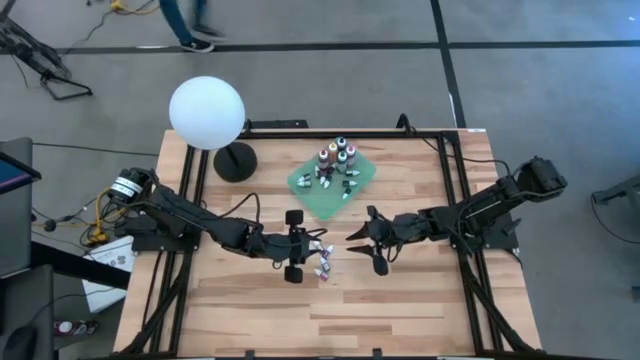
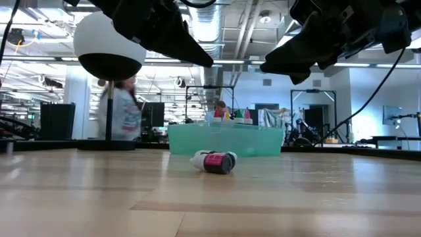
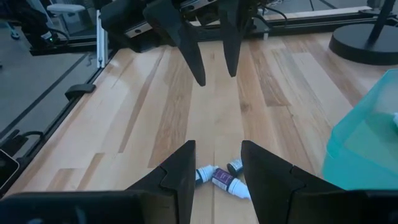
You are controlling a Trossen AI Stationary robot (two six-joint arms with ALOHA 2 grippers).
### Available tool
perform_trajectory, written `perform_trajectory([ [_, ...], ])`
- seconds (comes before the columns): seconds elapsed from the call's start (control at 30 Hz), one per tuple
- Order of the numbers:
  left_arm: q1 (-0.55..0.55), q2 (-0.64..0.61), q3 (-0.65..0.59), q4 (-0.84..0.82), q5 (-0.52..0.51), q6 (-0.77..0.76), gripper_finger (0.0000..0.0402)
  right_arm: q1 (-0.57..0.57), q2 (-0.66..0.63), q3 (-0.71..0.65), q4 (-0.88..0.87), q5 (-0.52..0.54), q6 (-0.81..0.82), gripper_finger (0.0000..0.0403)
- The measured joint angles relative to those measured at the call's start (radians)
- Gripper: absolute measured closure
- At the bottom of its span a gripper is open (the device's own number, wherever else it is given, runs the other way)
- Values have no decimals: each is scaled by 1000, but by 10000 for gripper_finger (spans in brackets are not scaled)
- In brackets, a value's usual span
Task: Pick & Place food coloring
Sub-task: Put the purple food coloring bottle into the green bin
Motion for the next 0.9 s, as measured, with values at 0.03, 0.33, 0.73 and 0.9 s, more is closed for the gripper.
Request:
perform_trajectory([
  [0.03,0,0,0,0,0,0,288,0,0,0,0,0,0,282],
  [0.33,0,0,0,0,0,0,288,0,0,0,0,0,0,282],
  [0.73,0,0,0,0,0,0,288,1,0,0,1,-1,1,282],
  [0.9,0,0,0,0,0,0,288,2,0,0,-1,-1,33,282],
])
